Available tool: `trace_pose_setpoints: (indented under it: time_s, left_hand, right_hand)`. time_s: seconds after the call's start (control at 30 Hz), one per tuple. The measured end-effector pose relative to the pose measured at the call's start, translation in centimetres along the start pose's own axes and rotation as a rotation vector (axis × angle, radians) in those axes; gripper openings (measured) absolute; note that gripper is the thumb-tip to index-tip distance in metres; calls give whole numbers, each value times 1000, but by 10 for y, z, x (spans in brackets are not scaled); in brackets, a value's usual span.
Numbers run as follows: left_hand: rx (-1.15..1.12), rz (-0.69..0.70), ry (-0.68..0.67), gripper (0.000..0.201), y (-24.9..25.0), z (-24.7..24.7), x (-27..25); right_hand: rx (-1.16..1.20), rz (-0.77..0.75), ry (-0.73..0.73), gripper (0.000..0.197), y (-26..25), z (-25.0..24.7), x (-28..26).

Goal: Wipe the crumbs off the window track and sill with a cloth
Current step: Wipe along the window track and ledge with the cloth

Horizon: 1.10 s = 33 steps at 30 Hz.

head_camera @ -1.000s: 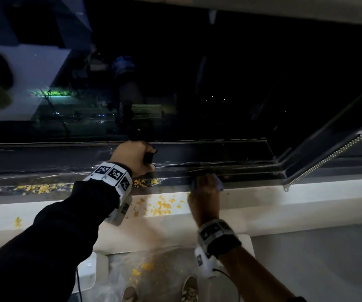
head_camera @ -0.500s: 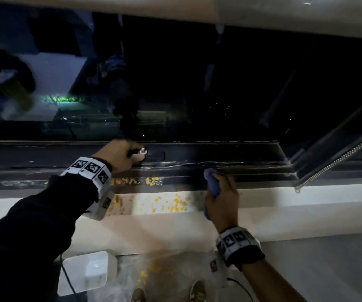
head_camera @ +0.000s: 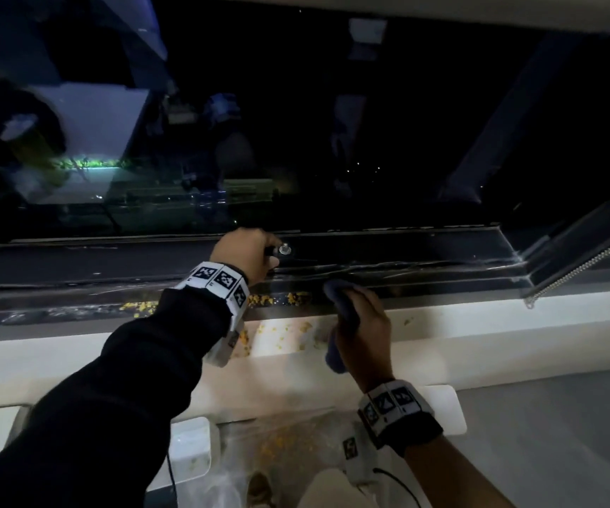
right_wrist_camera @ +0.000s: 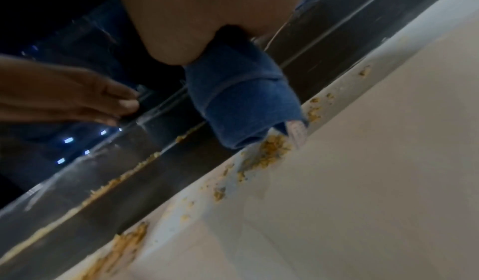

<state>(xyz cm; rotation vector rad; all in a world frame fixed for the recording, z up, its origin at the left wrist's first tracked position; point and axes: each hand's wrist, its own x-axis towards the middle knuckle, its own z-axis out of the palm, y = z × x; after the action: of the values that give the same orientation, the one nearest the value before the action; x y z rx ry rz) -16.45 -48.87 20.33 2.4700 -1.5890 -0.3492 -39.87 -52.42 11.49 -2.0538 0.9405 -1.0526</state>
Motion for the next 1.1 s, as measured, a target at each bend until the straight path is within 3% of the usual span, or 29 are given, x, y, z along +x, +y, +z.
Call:
trace_pose_setpoints:
  time_s: [0.03,0.1,0.2,0.33,0.43,0.5,0.6,0.7,0.77,0.83,1.0,1.1]
  left_hand:
    - [8,2,-9,33,1,-1,0]
    - [14,1,-12,33,2,-1,0]
    - [9,-21,-1,34,3,2,-2]
    - [-13,-43,16,37,6,2,-4]
    - [-13,-60,11,37,8,2,-2]
    - [-12,-78,3,34,10,1,-1]
    - [-6,-95,8,31,11,2,-1]
    - [6,-119,-5,36,13,2,-1]
    - [-8,-135,-22,36,15,1,0]
    - [-11,-153,-23,36,17,-1,-1]
    - [3,-191,-19,37,21,-2,-2]
    - [-2,-197,-19,38,20,-1,-1]
  right_hand:
    - [-32,4,70,24,3,3,2]
    - [-127,-4,69,23,5,19,3]
    - [-166,-30,-106,18,-3,42,0]
    - [2,-47,-352,29,-19,27,6]
    - [67,-43,-225,24,-16,18,18]
    - [-11,-98,-207,23,-13,27,21]
    - [-204,-231,-446,41,-11,43,7]
    - [-73,-166,-594,47,-10,21,6]
    - [2,-116,-582,47,-12,9,13]
    - [-44,-163,-523,50,-12,15,22]
    - [-328,-221,-701,57,-15,49,17]
    - [-141,-199,-770,48,-12,33,24]
